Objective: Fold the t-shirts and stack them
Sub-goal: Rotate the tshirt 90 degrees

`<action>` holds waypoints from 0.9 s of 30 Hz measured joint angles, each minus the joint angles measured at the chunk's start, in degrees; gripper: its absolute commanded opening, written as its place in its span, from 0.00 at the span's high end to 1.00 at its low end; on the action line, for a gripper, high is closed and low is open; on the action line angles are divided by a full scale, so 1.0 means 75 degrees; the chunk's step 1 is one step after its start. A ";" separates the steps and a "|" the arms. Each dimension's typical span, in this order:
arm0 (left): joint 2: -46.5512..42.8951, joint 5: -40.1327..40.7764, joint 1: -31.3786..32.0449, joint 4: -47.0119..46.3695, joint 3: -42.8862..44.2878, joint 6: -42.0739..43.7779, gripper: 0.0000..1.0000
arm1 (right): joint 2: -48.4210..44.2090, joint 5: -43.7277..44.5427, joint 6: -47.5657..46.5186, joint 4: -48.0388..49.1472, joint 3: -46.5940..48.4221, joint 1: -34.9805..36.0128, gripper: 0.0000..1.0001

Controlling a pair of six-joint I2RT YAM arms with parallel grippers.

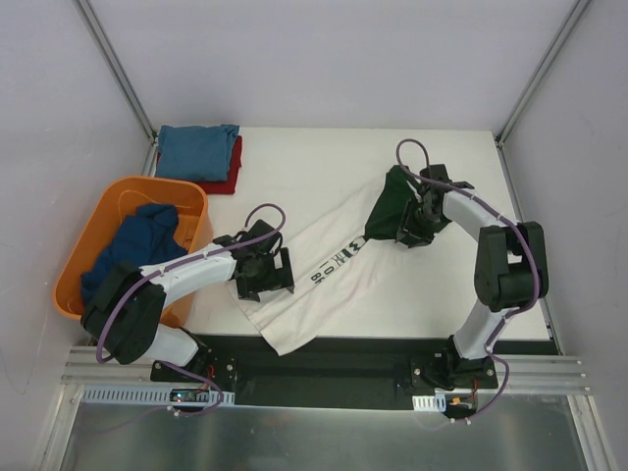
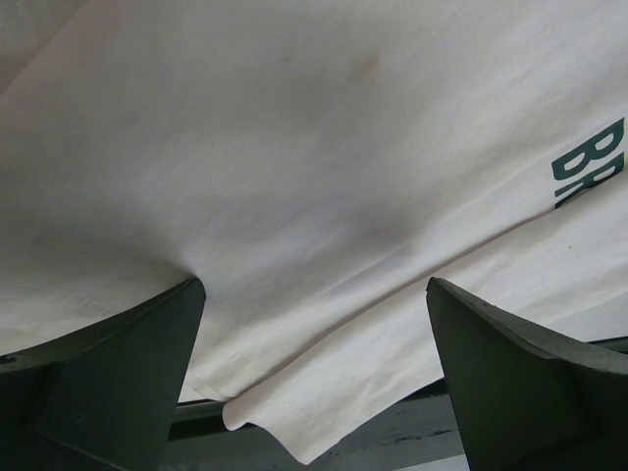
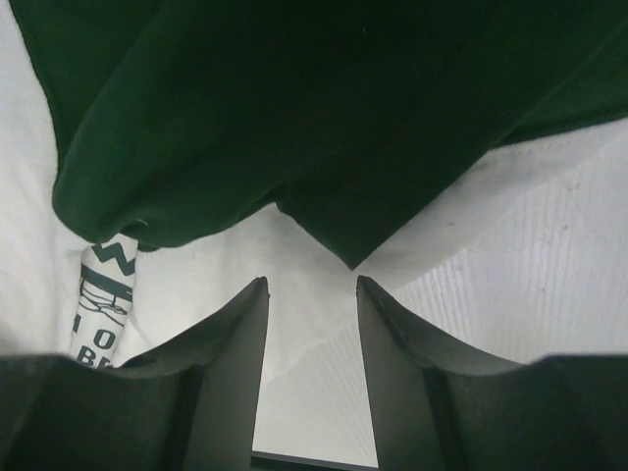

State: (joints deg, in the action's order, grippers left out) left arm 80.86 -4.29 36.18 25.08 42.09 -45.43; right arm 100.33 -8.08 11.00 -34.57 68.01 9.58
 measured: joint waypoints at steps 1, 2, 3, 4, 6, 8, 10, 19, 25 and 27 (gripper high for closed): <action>0.0000 0.0000 0.0000 0.0000 0.0000 -0.0003 0.01 | 0.0093 0.0026 0.0017 0.0020 0.0064 0.0000 0.59; 0.0000 0.0000 0.0000 0.0000 0.0000 -0.0003 0.01 | 0.0175 0.0058 0.0029 0.0023 0.0131 0.0000 0.59; 0.0000 0.0000 0.0000 0.0000 0.0000 -0.0003 0.01 | 0.0248 0.0090 0.0044 0.0035 0.0201 0.0000 0.59; 0.0000 0.0000 0.0000 0.0000 0.0000 -0.0003 0.01 | 0.0326 0.0119 0.0052 0.0041 0.0277 0.0000 0.60; 0.0000 0.0000 0.0000 0.0000 0.0000 -0.0003 0.01 | 0.0472 0.0181 0.0076 0.0067 0.0417 0.0000 0.60; 0.0000 0.0000 0.0000 0.0003 0.0000 -0.0003 0.01 | 0.0595 0.0230 0.0090 0.0076 0.0504 0.0000 0.61; 0.0000 0.0003 0.0000 0.0003 0.0000 -0.0006 0.01 | 0.0705 0.0326 0.0125 0.0070 0.0571 0.0000 0.61; -0.0012 0.0003 0.0000 0.0003 0.0000 -0.0006 0.01 | 0.0833 0.0694 0.0163 -0.0055 0.0778 -0.0003 0.94; -0.0026 0.0003 0.0000 0.0003 -0.0003 -0.0009 0.01 | 0.0813 0.0801 0.0248 -0.0265 0.0810 -0.0003 0.99; -0.0029 0.0003 0.0000 0.0003 -0.0003 -0.0009 0.01 | 0.0737 0.0933 0.0274 -0.0452 0.0807 -0.0003 0.99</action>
State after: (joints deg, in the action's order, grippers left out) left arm 80.64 -4.27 36.18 25.10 42.06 -45.50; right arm 105.86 -1.08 13.06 -37.95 74.06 9.56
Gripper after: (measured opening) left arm 0.992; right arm 0.016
